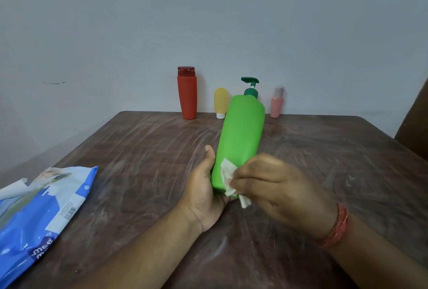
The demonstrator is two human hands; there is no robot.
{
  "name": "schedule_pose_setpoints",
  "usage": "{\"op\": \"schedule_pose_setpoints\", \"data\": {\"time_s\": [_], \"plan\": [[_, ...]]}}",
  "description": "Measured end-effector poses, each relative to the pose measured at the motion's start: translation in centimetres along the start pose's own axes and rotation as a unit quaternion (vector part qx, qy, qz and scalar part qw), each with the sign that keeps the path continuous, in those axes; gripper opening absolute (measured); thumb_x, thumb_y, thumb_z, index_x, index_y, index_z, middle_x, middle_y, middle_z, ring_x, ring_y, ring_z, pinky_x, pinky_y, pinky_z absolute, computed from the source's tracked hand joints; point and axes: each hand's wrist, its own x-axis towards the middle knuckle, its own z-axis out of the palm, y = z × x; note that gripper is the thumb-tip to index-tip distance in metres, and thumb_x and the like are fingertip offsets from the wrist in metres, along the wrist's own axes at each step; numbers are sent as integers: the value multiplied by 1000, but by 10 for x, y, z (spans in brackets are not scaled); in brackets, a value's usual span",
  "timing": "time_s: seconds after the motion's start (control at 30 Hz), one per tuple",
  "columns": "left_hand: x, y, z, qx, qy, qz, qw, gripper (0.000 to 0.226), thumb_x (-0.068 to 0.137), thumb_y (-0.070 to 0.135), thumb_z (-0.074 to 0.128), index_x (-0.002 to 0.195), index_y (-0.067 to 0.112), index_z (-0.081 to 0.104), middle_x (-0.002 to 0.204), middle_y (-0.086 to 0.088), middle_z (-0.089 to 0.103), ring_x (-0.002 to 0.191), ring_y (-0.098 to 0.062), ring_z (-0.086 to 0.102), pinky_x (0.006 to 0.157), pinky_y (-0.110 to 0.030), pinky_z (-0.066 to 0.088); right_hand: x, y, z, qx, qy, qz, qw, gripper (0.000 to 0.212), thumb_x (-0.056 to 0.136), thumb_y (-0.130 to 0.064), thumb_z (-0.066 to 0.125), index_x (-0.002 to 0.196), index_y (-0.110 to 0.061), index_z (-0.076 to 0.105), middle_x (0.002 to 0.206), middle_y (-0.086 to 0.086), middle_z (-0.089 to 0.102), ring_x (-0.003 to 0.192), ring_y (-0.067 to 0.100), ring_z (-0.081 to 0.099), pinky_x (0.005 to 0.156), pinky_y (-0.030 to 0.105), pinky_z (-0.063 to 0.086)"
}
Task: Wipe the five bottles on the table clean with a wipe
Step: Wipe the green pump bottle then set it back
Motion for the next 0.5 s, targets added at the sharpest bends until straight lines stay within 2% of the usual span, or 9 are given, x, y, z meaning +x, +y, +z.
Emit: {"op": "schedule_pose_setpoints", "data": {"time_s": [0.13, 0.27, 0.4, 0.47, 0.5], "plan": [[1, -2, 2, 19, -3, -5, 1000, 74, 101, 64, 25, 114, 15, 78, 114, -14, 75, 92, -25, 74, 70, -41, 61, -1, 9, -6, -29, 78, 86, 993, 20, 88, 5, 68, 103, -5, 76, 108, 7, 71, 97, 24, 64, 86, 36, 53], [0, -2, 0, 8, -5, -8, 1000, 77, 101, 64, 26, 114, 8, 77, 110, -14, 75, 88, -23, 74, 70, -34, 60, -2, -2, 2, 8, 24, -12, 1000, 20, 89, 5, 65, 105, -3, 75, 109, 7, 69, 96, 24, 63, 90, 31, 49], [2, -3, 1, 17, 7, -7, 1000, 75, 101, 63, 24, 112, 13, 79, 112, -14, 75, 89, -26, 75, 68, -39, 61, 0, 8, -6, -21, 66, 65, 996, 20, 87, 6, 66, 101, -5, 77, 106, 6, 71, 95, 24, 65, 84, 36, 53], [3, -5, 2, 23, 10, -17, 1000, 78, 101, 64, 23, 107, 11, 80, 105, -12, 76, 86, -22, 75, 69, -35, 61, 1, 2, -4, -9, 51, 44, 998, 20, 89, 5, 63, 101, -5, 76, 106, 6, 71, 94, 25, 65, 84, 35, 53], [3, -6, 3, 24, 9, -27, 999, 80, 100, 64, 25, 98, 9, 82, 94, -10, 77, 80, -17, 74, 69, -30, 60, 3, -3, -2, 4, 33, 21, 999, 21, 89, 5, 62, 102, -5, 76, 106, 5, 71, 94, 25, 64, 85, 33, 52]]}}
